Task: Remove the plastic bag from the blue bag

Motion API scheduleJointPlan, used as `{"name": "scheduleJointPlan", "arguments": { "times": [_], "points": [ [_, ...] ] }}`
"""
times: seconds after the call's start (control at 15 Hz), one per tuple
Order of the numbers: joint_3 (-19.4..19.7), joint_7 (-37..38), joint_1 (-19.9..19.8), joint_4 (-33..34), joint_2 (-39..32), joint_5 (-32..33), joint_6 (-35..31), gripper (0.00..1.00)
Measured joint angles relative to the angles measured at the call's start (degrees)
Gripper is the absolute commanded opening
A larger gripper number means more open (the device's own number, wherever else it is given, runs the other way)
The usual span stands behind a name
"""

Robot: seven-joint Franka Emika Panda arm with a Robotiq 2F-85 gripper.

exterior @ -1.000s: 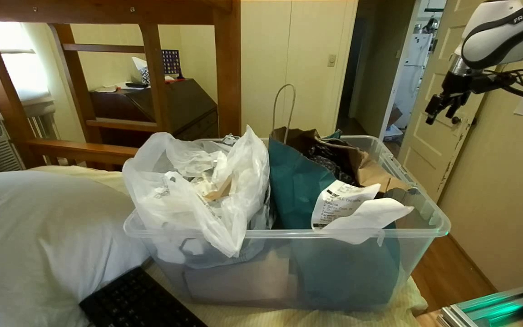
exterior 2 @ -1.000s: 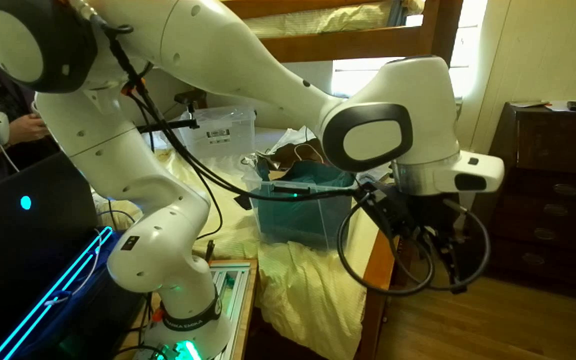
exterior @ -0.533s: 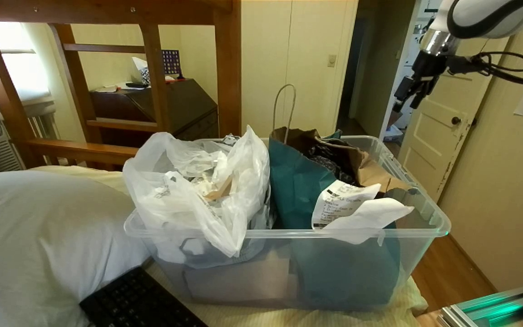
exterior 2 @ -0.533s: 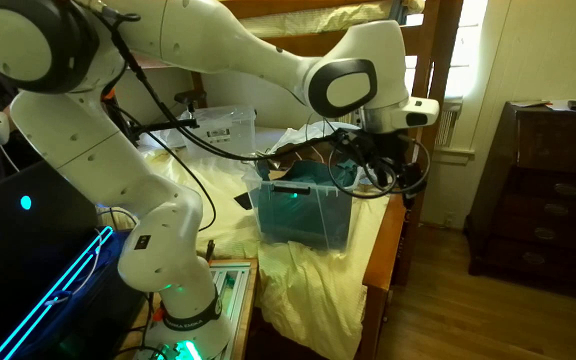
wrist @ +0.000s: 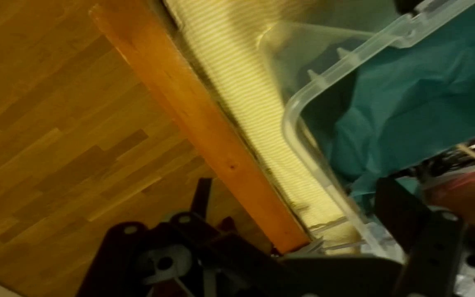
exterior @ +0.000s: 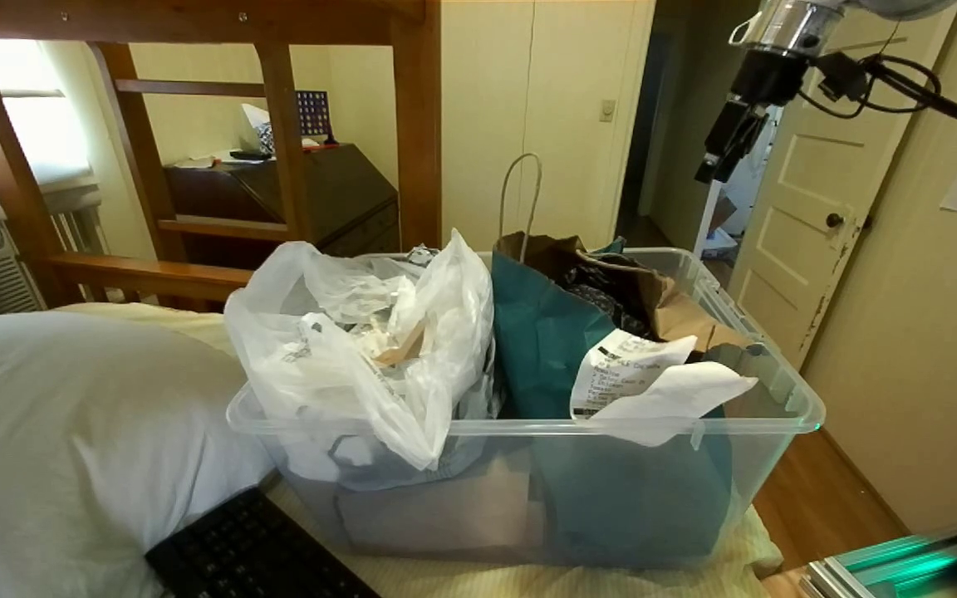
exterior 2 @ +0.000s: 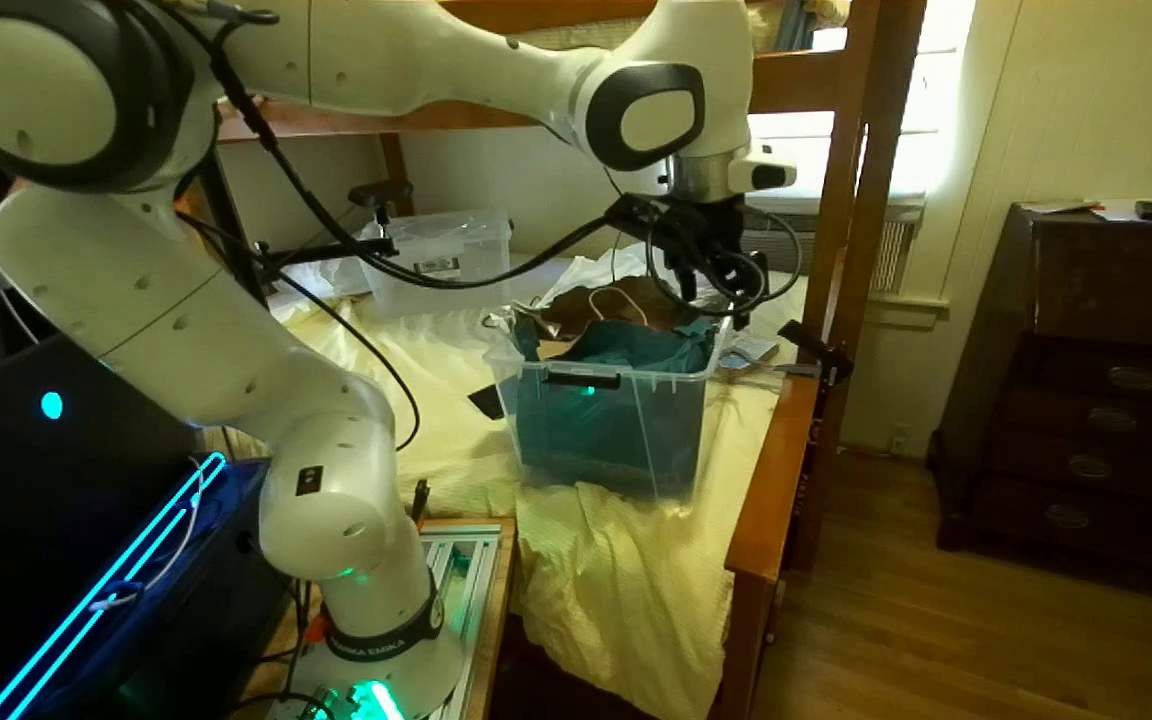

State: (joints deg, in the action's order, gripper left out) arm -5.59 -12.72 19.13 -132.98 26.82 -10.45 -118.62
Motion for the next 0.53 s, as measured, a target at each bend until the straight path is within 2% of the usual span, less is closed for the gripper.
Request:
{"name": "scheduleJointPlan", "arguments": {
  "times": [0.27,0.53],
  "points": [
    [0.0,-7.3,3.4,2.8,0.1,-6.5,6.4,1.0],
    [-1.3,-11.7,5.0,5.7,-0.6,-7.7,8.1,1.0]
  ]
}}
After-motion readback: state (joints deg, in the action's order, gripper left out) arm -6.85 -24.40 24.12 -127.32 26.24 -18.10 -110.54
